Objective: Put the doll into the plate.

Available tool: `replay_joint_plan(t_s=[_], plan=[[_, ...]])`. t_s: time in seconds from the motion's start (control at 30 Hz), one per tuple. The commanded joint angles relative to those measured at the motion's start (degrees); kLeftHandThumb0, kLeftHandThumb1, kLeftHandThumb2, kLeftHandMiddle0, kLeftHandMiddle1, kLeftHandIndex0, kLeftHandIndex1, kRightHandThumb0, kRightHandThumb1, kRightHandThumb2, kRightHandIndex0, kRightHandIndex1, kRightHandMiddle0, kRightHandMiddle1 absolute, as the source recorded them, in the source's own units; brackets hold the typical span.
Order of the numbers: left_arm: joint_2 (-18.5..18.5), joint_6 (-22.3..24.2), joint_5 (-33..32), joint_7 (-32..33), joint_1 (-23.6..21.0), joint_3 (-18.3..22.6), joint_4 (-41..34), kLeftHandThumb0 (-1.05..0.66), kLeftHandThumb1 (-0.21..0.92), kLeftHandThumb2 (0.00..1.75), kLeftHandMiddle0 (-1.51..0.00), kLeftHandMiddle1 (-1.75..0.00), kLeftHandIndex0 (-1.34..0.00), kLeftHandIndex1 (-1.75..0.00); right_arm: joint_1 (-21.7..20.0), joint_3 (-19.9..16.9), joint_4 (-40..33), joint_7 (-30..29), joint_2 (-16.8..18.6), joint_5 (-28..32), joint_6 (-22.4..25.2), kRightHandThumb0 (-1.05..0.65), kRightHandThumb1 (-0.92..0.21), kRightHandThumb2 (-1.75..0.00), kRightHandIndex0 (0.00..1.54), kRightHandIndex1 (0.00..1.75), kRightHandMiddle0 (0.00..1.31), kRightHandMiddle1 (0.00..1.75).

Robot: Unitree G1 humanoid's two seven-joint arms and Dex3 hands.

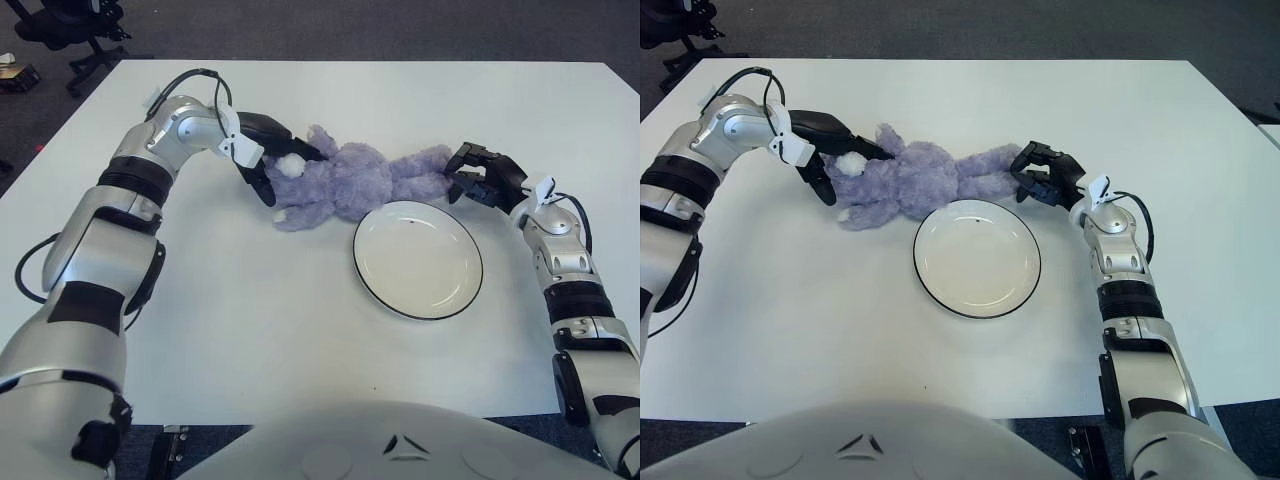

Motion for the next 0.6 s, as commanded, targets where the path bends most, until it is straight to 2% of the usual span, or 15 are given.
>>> replay_joint_plan(t_s=[0.0, 0.1, 0.2, 0.27, 0.3, 0.4, 0.47, 0.57], plan=[[0.3, 0.2, 6.0, 3.0, 3.8, -3.3, 0.0, -0.64, 0.88, 0.0, -0.79, -0.23, -0.47, -0.72, 3.1, 1.7, 2.7, 1.6, 0.2, -2.1, 1.8, -0.36, -0.92, -0.31, 0.83, 1.26, 0.43, 1.51], [0.4, -0.3, 7.9, 7.0, 3.8, -3.8, 0.4, -0.58, 0.88, 0.0, -0.66, -0.61, -0.47, -0.94, 3.1, 1.7, 2.7, 1.7, 0.2, -2.1, 1.6, -0.36, -0.92, -0.31, 0.83, 1.26, 0.43, 1.51], [0.5, -0.4, 8.7, 8.7, 3.6, -4.4, 0.8, -0.56, 0.88, 0.0, -0.61, -0.75, -0.47, -1.03, 3.1, 1.7, 2.8, 1.7, 0.2, -2.1, 1.5, -0.36, -0.92, -0.31, 0.83, 1.26, 0.43, 1.51], [0.6, -0.5, 8.9, 9.4, 3.4, -4.8, 1.0, -0.56, 0.88, 0.0, -0.6, -0.79, -0.47, -1.05, 3.1, 1.7, 2.8, 1.7, 0.2, -2.1, 1.5, -0.36, -0.92, -0.31, 0.83, 1.26, 0.43, 1.51], [0.3, -0.3, 7.9, 12.4, 4.2, -3.5, 2.3, -0.55, 0.88, 0.0, -0.59, -0.8, -0.47, -1.06, 3.1, 1.8, 2.7, 1.8, 0.1, -2.2, 1.5, -0.36, -0.92, -0.31, 0.83, 1.26, 0.43, 1.51], [-0.1, -0.2, 7.5, 20.2, 5.8, -1.7, 4.5, -0.45, 0.9, 0.14, -0.67, -0.94, -0.49, -1.28, 3.0, 2.0, 2.8, 2.0, 0.0, -2.3, 1.3, -0.36, -0.92, -0.31, 0.82, 1.26, 0.43, 1.51], [0.0, -0.4, 8.7, 23.8, 6.0, -1.9, 4.9, -0.4, 0.91, 0.21, -0.71, -1.03, -0.49, -1.38, 3.0, 2.1, 2.8, 2.0, 0.0, -2.4, 1.2, -0.36, -0.92, -0.31, 0.82, 1.26, 0.43, 1.51], [0.1, -0.6, 9.9, 26.9, 6.0, -2.6, 5.5, -0.38, 0.92, 0.23, -0.71, -1.21, -0.49, -1.43, 3.0, 2.1, 2.9, 2.1, -0.1, -2.4, 1.1, -0.36, -0.92, -0.31, 0.82, 1.26, 0.43, 1.51]])
